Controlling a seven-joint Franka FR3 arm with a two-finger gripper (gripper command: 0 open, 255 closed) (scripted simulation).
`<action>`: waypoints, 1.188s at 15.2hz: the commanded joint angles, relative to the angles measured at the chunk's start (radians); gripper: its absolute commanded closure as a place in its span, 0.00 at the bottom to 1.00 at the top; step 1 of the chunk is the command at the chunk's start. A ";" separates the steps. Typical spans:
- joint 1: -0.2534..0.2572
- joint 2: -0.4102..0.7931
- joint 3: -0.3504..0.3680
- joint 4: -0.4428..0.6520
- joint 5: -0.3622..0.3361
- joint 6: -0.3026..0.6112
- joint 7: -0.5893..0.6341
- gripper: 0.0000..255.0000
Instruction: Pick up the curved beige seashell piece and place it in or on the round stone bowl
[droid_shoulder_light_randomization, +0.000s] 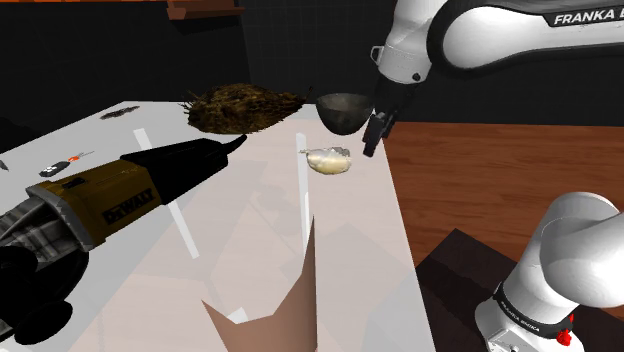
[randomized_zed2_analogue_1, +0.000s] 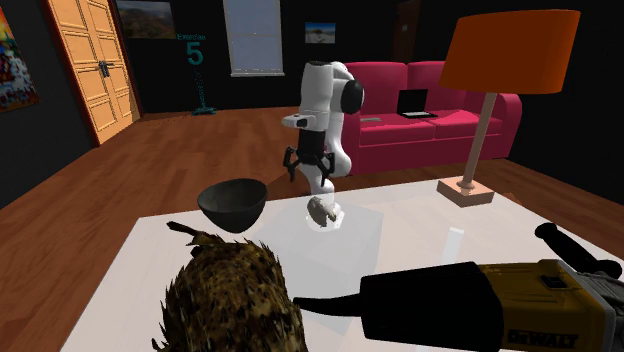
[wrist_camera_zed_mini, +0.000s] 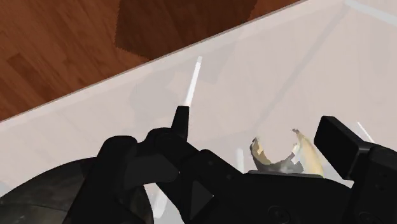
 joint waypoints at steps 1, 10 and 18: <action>0.024 0.022 0.033 0.012 0.007 0.042 0.002 0.00; 0.042 0.068 0.070 -0.053 0.009 0.183 0.004 0.00; 0.042 0.070 0.070 -0.059 0.009 0.191 0.005 0.00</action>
